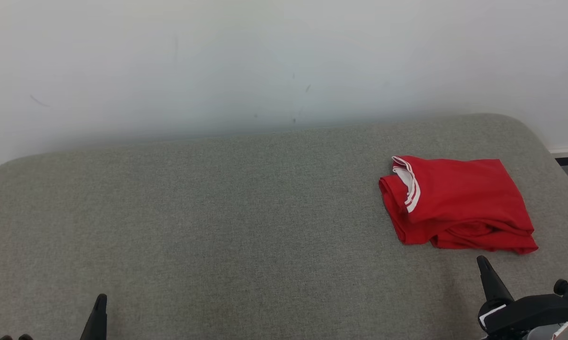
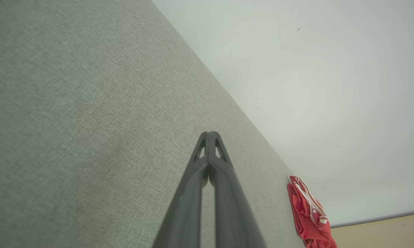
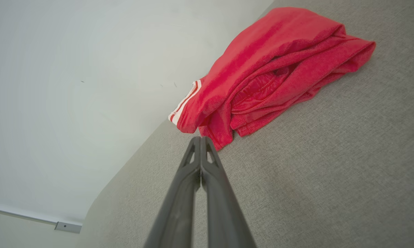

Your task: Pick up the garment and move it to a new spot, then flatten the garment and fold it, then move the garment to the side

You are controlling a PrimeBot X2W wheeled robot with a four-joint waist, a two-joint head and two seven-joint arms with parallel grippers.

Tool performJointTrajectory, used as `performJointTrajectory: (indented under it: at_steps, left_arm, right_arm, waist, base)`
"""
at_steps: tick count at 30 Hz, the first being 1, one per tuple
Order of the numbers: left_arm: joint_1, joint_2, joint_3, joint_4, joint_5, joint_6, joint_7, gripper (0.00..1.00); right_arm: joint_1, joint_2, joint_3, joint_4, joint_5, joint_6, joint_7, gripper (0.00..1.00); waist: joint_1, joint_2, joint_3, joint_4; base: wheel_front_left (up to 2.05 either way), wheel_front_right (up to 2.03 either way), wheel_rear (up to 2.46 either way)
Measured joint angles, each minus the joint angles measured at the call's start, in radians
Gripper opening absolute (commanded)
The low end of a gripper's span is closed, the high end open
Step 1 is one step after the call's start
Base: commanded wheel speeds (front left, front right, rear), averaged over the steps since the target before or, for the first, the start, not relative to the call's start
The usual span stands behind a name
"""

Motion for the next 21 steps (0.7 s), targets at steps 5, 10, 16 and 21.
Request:
performJointTrajectory:
  at_steps: [5,10,16,21]
  left_arm:
    - [-0.016,-0.008,0.017,0.009,-0.068,-0.012,0.009,0.00]
    - [-0.027,-0.021,0.027,0.024,-0.134,-0.026,0.017,0.00]
    - [-0.048,-0.030,0.044,0.037,-0.211,-0.039,0.028,0.00]
    - [-0.064,-0.036,0.056,0.051,-0.278,-0.053,0.036,0.00]
  right_arm:
    - [-0.001,0.013,-0.017,0.006,0.058,0.009,0.011,0.00]
    - [-0.020,0.030,-0.032,0.013,0.116,0.023,0.027,0.00]
    - [-0.022,0.046,-0.052,0.027,0.185,0.038,0.043,0.00]
    - [-0.041,0.063,-0.067,0.030,0.243,0.053,0.054,0.00]
  waist:
    - [0.0000,0.0000,0.004,0.001]
    - [0.0000,0.0000,0.008,0.002]
    - [0.0000,0.0000,0.013,0.003]
    - [0.0000,0.0000,0.017,0.004]
  base:
    - [0.00,0.00,0.00]
    - [0.00,0.00,0.00]
    - [0.00,0.00,0.00]
    - [0.00,0.00,0.00]
